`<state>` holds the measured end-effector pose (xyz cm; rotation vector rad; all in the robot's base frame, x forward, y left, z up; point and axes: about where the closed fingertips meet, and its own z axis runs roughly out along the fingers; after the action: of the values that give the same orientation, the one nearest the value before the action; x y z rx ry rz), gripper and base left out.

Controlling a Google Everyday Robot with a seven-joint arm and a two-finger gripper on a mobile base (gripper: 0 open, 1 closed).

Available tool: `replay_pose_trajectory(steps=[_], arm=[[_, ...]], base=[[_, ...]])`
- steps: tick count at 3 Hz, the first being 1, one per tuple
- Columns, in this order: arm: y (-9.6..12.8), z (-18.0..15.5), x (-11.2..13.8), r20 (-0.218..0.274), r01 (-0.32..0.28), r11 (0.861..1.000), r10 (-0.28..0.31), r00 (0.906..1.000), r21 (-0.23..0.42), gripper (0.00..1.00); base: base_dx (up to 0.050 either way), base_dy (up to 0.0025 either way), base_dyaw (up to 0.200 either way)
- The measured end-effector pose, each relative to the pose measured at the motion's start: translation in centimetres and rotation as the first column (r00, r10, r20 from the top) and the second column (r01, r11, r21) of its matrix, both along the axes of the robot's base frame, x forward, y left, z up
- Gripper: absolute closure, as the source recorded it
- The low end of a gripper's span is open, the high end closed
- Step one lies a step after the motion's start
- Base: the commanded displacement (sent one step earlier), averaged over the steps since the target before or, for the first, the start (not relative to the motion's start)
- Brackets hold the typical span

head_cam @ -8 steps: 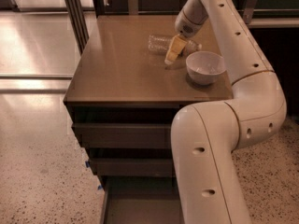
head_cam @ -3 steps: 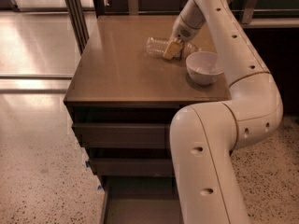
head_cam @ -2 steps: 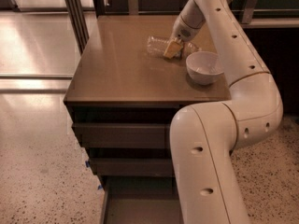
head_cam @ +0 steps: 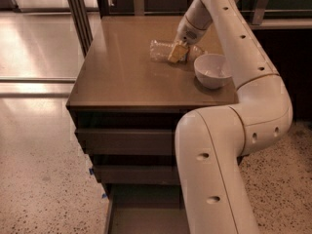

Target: Place water bottle into bottom drawer

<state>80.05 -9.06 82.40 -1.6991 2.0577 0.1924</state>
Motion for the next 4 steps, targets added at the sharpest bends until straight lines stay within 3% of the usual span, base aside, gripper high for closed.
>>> replay_pose_trajectory(steps=[2, 4], arm=[[3.0, 3.3, -3.0, -0.017, -0.132, 0.991, 0.133, 0.9910, 0.033, 1.00], [6.2, 7.4, -5.9, 0.013, -0.261, 0.960, 0.261, 0.9652, 0.104, 1.00]], base=[[0.000, 0.00000, 0.000], [0.000, 0.00000, 0.000]])
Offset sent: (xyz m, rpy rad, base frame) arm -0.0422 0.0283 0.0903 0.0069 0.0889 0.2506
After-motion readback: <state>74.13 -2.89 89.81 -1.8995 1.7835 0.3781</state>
